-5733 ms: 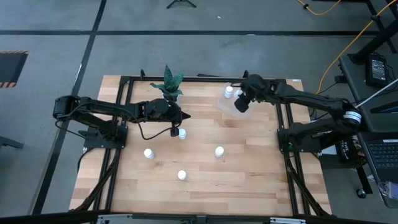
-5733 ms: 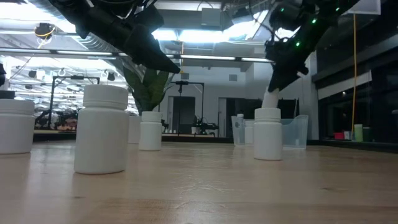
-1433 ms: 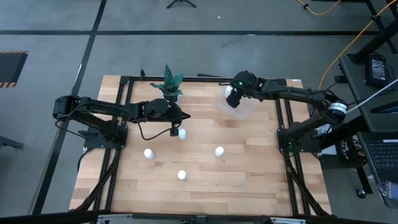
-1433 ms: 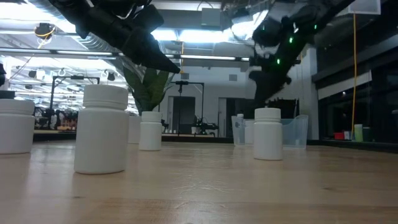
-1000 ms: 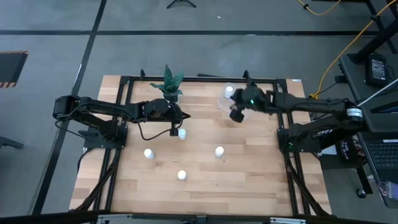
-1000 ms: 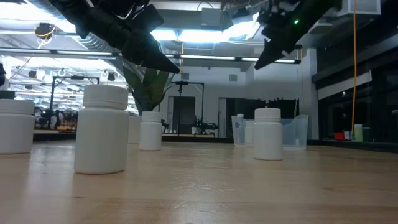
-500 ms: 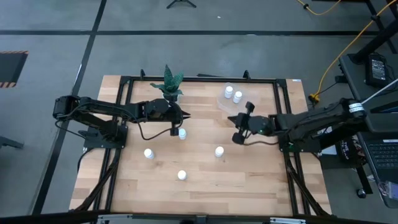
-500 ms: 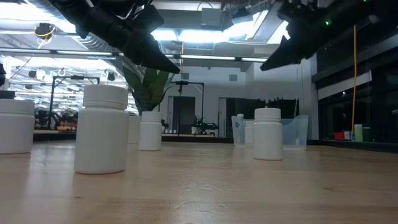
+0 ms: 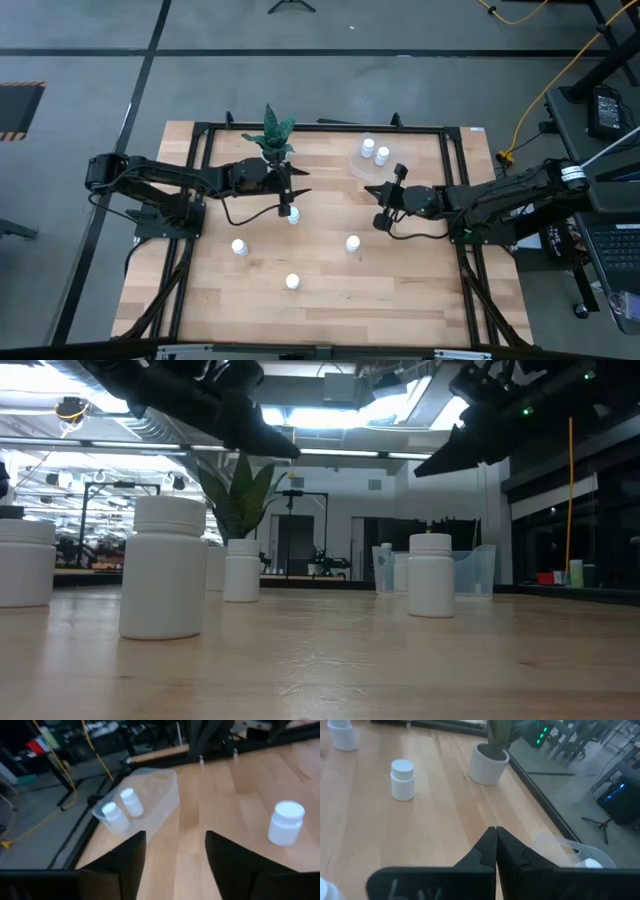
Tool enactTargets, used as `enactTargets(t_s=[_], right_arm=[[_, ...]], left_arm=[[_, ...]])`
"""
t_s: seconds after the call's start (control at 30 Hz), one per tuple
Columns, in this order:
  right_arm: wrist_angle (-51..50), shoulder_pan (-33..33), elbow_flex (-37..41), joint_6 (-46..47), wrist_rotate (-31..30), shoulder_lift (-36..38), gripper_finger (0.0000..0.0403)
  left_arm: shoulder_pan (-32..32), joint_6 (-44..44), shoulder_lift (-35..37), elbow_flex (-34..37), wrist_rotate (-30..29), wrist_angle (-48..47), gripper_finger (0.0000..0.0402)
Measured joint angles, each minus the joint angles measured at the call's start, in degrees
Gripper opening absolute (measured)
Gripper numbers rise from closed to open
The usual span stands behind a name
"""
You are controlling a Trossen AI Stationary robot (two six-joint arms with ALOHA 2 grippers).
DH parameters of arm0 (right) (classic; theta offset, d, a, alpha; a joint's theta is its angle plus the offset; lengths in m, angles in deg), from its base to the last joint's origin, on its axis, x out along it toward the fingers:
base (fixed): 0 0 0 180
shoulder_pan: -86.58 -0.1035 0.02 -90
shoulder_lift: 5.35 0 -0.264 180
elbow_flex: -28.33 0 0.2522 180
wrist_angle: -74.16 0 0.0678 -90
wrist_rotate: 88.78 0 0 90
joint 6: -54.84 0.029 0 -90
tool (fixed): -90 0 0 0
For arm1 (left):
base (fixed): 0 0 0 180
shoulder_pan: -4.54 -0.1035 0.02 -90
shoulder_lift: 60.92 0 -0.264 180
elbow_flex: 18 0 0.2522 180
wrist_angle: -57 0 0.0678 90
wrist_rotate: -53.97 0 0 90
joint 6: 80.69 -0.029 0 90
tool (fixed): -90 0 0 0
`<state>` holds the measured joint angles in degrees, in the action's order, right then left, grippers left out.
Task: Pick and place pill bottles into a basket
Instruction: Put the white pill bottle into the transparent bin
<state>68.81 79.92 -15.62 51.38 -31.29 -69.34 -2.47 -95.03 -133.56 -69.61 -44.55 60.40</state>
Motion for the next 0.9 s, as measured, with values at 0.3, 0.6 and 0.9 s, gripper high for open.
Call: enactTargets(t_s=[0.3,0.6,0.9], right_arm=[[0.4,0.0,0.0,-0.5,0.0,0.0,0.0006],[0.3,0.0,0.0,0.1,0.1,0.0,0.0006],[0.4,0.0,0.0,1.2,1.7,0.0,0.0002]], left_arm=[[2.5,-1.3,0.0,0.0,-6.4,-0.2,0.0236],[10.5,1.3,2.3,0.0,-0.4,-12.8,0.0236],[19.2,10.3,10.8,0.0,-2.8,-24.9,0.0228]])
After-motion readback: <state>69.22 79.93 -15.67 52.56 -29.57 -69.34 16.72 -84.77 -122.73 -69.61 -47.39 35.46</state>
